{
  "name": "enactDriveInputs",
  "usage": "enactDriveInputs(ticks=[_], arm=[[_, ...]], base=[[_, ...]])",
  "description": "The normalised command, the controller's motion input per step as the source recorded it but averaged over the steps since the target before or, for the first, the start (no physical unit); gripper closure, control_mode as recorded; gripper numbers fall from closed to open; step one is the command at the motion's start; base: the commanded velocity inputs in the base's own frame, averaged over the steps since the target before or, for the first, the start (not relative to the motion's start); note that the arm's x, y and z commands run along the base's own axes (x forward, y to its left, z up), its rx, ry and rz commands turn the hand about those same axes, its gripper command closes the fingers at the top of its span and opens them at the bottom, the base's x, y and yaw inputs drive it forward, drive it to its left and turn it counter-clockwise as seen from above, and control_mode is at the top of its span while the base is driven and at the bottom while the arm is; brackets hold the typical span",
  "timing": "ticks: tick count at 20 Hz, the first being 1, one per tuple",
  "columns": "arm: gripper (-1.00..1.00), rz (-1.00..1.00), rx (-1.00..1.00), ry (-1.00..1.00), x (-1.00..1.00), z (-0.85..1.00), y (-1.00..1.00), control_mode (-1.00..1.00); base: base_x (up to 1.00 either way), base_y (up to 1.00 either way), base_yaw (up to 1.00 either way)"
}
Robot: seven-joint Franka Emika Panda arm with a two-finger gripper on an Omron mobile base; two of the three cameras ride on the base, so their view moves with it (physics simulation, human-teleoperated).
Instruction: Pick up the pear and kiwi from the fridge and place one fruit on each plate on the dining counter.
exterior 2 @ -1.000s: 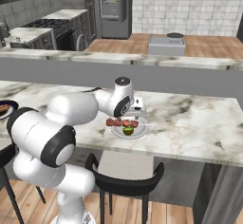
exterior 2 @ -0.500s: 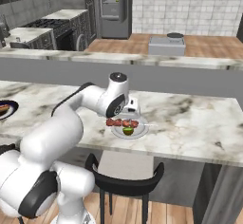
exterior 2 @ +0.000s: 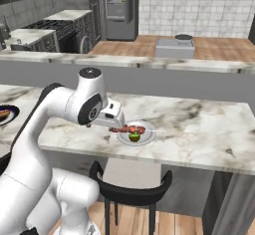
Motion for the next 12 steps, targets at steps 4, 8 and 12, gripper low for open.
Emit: enactDriveInputs(ticks=[4, 8, 12], arm=[[-1.0, -0.11, 0.01, 0.1, -0.53, 0.46, 0.53, -1.0], [-1.0, -0.12, 0.0, 0.09, -0.61, 0.26, 0.42, -1.0], [-1.0, -0.11, -0.06, 0.02, -0.56, 0.0, 0.18, -1.0]], base=[[0.0, 0.0, 0.0], [0.0, 0.0, 0.0], [0.0, 0.0, 0.0]])
